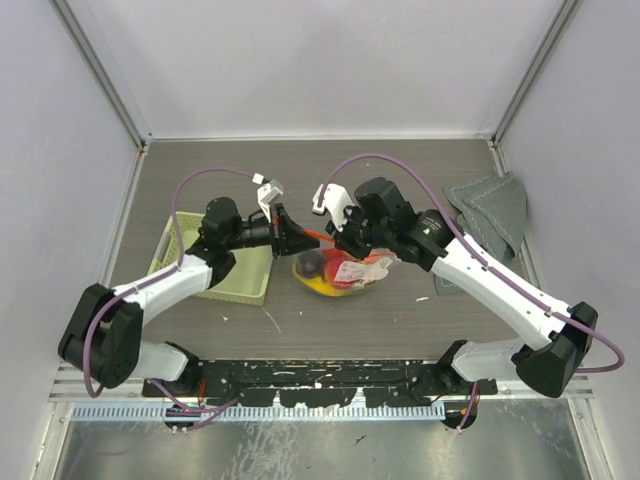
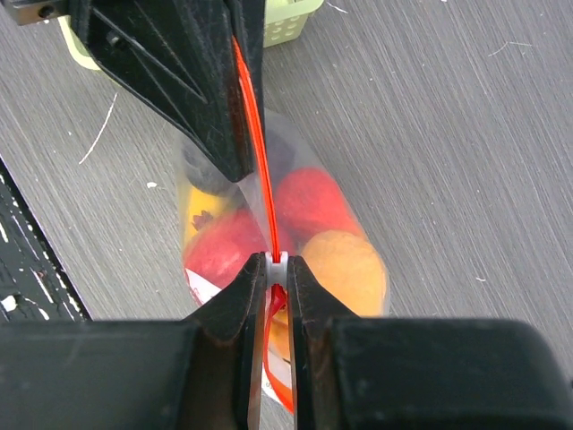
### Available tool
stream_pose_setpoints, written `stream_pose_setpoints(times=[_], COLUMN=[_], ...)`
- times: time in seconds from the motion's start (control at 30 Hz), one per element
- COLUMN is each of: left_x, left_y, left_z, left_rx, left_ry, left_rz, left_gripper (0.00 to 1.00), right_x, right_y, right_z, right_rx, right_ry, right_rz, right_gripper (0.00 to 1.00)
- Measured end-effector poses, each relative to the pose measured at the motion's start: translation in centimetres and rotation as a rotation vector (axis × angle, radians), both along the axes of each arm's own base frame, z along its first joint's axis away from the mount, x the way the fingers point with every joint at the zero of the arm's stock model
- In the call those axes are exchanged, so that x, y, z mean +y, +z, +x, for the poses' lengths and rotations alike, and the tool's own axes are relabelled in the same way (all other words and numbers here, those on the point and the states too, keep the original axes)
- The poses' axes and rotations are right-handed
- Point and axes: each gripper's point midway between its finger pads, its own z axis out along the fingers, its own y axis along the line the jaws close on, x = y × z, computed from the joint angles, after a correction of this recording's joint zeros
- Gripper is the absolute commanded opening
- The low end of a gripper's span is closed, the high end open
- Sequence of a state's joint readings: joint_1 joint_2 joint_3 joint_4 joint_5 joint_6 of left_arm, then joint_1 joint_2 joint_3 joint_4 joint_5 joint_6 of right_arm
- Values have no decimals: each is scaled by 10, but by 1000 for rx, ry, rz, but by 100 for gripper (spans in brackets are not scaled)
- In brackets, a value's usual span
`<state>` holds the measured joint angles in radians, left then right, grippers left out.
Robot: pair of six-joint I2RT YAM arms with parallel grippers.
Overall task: Place the food in the zip-top bag and seal the zipper
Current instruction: Zip the zipper food storage bag at the center of the board.
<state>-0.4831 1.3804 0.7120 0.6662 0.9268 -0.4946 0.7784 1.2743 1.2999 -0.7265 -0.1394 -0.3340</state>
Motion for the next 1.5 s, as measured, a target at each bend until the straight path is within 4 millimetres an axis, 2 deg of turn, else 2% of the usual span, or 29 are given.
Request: stream_pose_setpoints(times=[0.37,0.77,0.8,0.87,0.97,1.07,1.23,1.5], left_x=[24,38,38,38,44,50,55,41], left_y=[11,0,0,0,2,8,22,39], left_z=[-2,10,10,10,12,10,3,1], left_rx=[-74,-55,-55,-54,-77,-123,-217,-356], left_ry=[154,242,242,242,258,269,267,166], left_rz=[54,95,95,96,104,111,117,153], left_gripper=[0,0,4,24,48,62,72,76], right_x=[-6,-30,-32,-35,-41,-43,-44,-39], right_y=[7,-10,-12,-14,-18,-20,-15,-7], right_z=[1,-5,-6,-8,-10,-11,-12,-10], right_rx=[-25,-7,-5,5,21,25,25,28], right_ry=[-49,-137,-143,-150,-160,-165,-163,-150], right_rz=[14,-43,-47,-53,-78,-88,-88,-81], right_gripper=[3,3,3,2,2,2,2,2])
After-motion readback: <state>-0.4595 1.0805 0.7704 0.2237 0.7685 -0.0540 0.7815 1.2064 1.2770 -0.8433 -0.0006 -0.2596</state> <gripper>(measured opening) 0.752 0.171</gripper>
